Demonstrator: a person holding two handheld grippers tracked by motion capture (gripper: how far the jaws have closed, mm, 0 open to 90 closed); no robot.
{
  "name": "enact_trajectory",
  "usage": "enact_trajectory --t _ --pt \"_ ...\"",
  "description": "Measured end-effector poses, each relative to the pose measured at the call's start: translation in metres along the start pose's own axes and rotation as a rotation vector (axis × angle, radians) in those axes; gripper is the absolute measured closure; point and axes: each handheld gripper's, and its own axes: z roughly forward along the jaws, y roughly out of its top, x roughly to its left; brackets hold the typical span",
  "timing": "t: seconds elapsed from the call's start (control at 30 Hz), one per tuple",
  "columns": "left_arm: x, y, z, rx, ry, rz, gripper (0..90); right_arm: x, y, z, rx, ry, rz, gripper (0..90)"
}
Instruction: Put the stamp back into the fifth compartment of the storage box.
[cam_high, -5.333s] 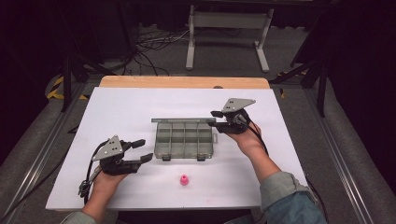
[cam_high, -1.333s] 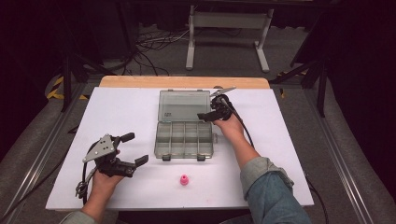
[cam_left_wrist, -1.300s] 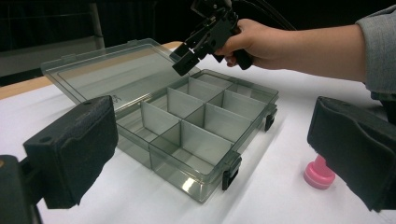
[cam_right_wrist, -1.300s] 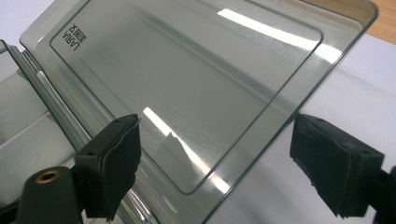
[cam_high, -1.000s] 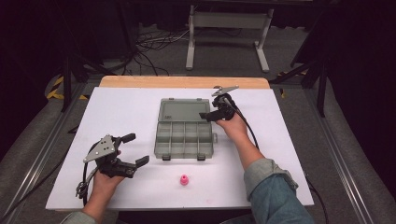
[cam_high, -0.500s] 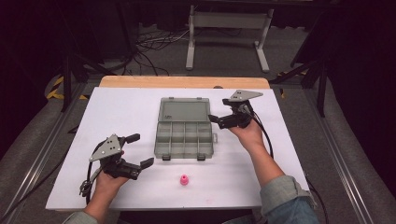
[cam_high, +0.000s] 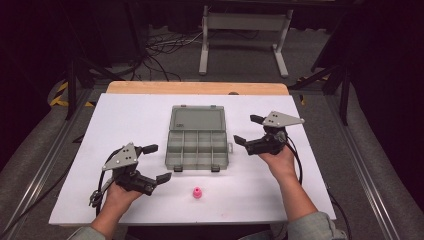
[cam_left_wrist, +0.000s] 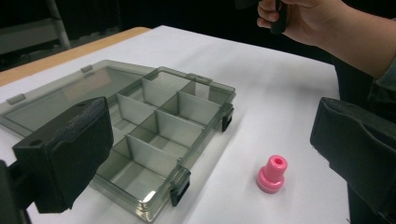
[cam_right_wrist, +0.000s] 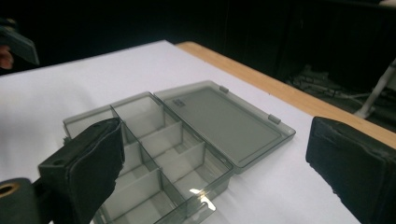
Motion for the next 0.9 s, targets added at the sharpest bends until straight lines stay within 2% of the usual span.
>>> enact_trajectory --t 0.03,0.1,0.23,0.3,0.37,0.43,0.53,0.6,0.63,0.7,0.77,0.9 --pt "0.0 0.001 0.0 0.01 0.0 0.006 0.6 0.002 -0.004 -0.005 -0.022 0.0 -0.003 5.1" --pt "0.0 0.003 0.001 0.019 -0.003 0.006 0.6 0.005 -0.008 -0.01 -0.029 0.002 -0.011 4.9" --pt "-0.001 0.006 0.003 0.035 -0.02 0.016 2.4 0.01 -0.015 -0.017 -0.026 0.0 -0.032 5.5" --pt "-0.002 0.009 0.006 0.06 -0.025 0.026 2.9 0.011 -0.017 -0.02 -0.037 -0.013 -0.043 7.8" --pt "-0.003 0.013 0.009 0.076 -0.043 0.033 3.5 0.01 -0.017 -0.021 -0.025 -0.02 -0.053 7.2" --pt "-0.005 0.016 0.011 0.089 -0.059 0.037 3.6 0.01 -0.019 -0.025 -0.038 -0.016 -0.021 3.9" --pt "-0.009 0.021 0.016 0.134 -0.079 0.048 3.8 0.009 -0.025 -0.029 -0.028 -0.021 -0.002 1.5" --pt "-0.01 0.022 0.018 0.147 -0.081 0.054 4.1 0.008 -0.028 -0.03 -0.026 -0.022 -0.001 1.5" --pt "-0.01 0.023 0.019 0.157 -0.081 0.047 4.4 0.008 -0.029 -0.031 -0.021 -0.027 -0.002 1.1" --pt "-0.009 0.025 0.022 0.17 -0.108 0.017 5.5 0.007 -0.03 -0.032 -0.027 -0.029 -0.003 0.9" --pt "-0.008 0.025 0.024 0.184 -0.122 0.008 7.0 0.008 -0.03 -0.033 -0.031 -0.03 -0.009 1.0" --pt "-0.011 0.03 0.033 0.256 -0.143 0.042 8.3 0.007 -0.031 -0.034 -0.033 -0.031 -0.011 1.9"
